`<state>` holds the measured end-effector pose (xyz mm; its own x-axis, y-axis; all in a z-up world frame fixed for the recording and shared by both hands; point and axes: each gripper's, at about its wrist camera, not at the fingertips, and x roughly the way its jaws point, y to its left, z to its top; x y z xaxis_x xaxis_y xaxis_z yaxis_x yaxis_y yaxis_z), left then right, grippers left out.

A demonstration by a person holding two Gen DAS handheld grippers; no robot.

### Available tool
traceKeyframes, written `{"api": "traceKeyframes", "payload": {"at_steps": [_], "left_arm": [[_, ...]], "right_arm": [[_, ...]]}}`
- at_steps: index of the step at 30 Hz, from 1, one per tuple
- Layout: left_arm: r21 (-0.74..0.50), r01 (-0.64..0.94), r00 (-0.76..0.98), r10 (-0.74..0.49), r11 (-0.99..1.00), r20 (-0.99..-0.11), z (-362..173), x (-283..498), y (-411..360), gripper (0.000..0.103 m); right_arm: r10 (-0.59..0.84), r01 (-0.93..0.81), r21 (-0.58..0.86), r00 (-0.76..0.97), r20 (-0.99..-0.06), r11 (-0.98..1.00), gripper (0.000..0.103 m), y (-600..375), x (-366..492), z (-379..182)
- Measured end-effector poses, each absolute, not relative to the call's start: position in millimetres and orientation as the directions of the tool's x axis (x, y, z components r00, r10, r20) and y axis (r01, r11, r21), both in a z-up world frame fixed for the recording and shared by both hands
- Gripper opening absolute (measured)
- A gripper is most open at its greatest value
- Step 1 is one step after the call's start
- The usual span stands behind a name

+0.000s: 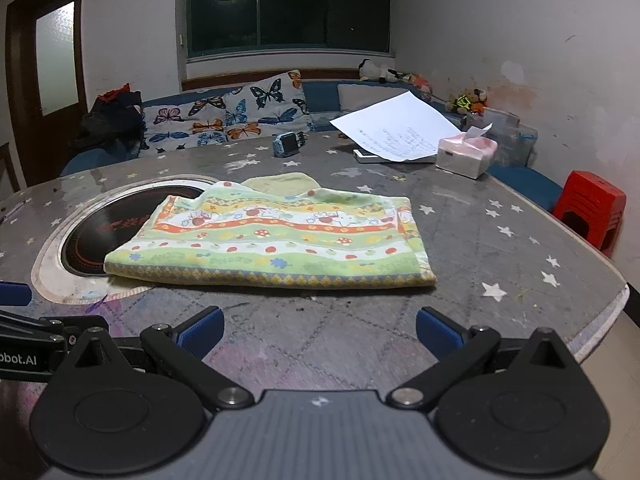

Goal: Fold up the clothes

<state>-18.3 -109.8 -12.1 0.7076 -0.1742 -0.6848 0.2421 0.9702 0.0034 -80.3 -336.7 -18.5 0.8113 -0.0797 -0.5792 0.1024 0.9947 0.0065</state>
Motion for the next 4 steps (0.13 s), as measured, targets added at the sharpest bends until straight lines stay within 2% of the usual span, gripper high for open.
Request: {"api": "traceKeyframes", "payload": {"at_steps": [4], "left_arm": [[0.012,0.242,0.707,-0.168,0.970,-0.686,-12.5,-20.7,-113.7,0.103]], "right_arm": [[-0.083,0.107,0.007,0.806,-0.587,0.994,0.103,-339.0,-83.2,-21.0]]}}
